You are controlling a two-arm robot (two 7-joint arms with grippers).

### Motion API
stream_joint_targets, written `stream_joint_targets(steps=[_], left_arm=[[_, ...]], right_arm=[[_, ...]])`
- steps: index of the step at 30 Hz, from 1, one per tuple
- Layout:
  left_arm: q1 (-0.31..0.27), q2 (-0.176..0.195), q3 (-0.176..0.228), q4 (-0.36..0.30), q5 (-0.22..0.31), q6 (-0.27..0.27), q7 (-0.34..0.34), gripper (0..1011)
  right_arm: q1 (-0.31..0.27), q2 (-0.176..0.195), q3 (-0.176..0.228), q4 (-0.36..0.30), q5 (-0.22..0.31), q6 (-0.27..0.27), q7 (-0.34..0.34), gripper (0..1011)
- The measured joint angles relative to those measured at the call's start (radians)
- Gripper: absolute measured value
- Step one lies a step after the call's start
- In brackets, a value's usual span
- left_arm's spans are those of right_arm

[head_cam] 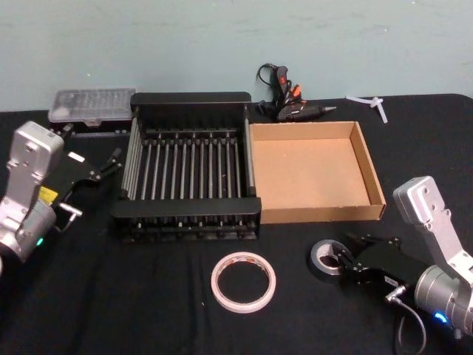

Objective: Pick up the white tape and place it into the black box , Pick up the silver tape and place it into the brown box.

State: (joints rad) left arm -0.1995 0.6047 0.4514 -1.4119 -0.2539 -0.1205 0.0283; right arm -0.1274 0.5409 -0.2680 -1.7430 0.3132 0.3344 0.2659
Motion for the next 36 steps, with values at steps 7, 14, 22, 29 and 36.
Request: stream_joint_targets(steps=[7, 14, 22, 29, 36], left_arm=[[0.000, 0.000, 0.000, 0.000, 0.000, 0.000, 0.000, 1001], [0.000, 0.000, 0.000, 0.000, 0.000, 0.000, 0.000, 1001], [0.000, 0.000, 0.000, 0.000, 0.000, 0.000, 0.000, 1001], [0.000, 0.000, 0.000, 0.000, 0.000, 0.000, 0.000, 1001], [0.000, 0.000, 0.000, 0.000, 0.000, 0.000, 0.000, 1001]], right_arm=[[0.000, 0.000, 0.000, 0.000, 0.000, -0.001, 0.000, 142], [0.000, 0.000, 0.000, 0.000, 0.000, -0.001, 0.000, 127], [-0.011, -0.005, 0.017, -0.008, -0.001, -0.016, 0.022, 127], [-0.027, 0.006, 0.038, -0.036, 0.010, -0.051, 0.058, 127], [-0.031, 0.014, 0.063, -0.067, 0.027, -0.087, 0.074, 127]])
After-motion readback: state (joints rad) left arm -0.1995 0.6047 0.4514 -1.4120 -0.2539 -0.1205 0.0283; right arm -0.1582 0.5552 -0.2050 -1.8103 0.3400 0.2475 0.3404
